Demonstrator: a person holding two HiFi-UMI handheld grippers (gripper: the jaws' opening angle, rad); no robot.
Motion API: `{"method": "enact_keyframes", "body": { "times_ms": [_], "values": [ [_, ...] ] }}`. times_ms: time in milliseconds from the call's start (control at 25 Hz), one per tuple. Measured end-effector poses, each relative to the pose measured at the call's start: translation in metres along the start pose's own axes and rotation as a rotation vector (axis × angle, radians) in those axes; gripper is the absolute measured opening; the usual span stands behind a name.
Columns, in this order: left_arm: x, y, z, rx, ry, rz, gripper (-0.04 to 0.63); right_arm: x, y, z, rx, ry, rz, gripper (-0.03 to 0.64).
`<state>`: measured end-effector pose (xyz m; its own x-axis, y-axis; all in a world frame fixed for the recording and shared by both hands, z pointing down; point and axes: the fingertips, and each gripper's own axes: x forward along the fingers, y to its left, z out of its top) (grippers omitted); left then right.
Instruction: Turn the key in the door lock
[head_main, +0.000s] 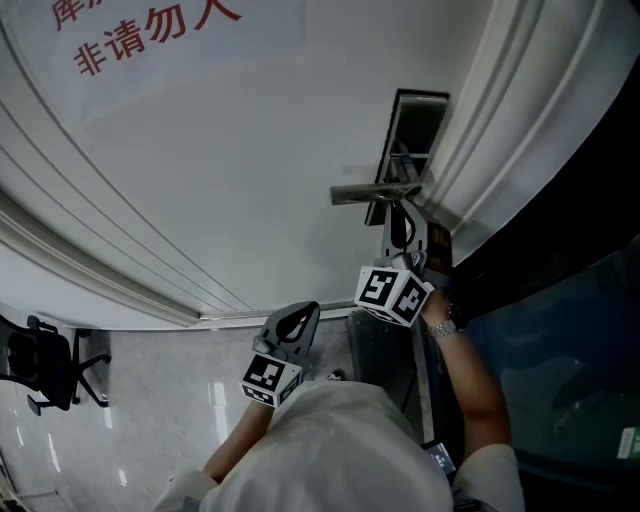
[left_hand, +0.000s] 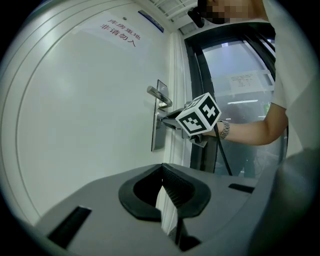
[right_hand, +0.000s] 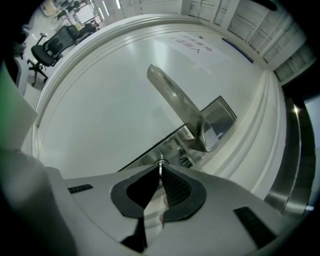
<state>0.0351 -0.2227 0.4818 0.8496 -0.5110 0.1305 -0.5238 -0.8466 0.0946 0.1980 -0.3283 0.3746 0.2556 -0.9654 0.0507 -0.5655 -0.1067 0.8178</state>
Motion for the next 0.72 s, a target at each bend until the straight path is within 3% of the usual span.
{"method": "enact_keyframes", "body": {
  "times_ms": [480, 720],
  "values": [
    [0.001, 0.003, -0.003, 0.0, 0.011, 0.018, 0.006, 0.004, -0.009, 0.0, 0.586, 0.038, 0.028, 0.014],
    [0.0, 0.004, -0.006, -0.002, 0.019, 0.023, 0.006, 0.004, -0.011, -0.007, 0.958, 0.047, 0.074, 0.014]
  ]
}}
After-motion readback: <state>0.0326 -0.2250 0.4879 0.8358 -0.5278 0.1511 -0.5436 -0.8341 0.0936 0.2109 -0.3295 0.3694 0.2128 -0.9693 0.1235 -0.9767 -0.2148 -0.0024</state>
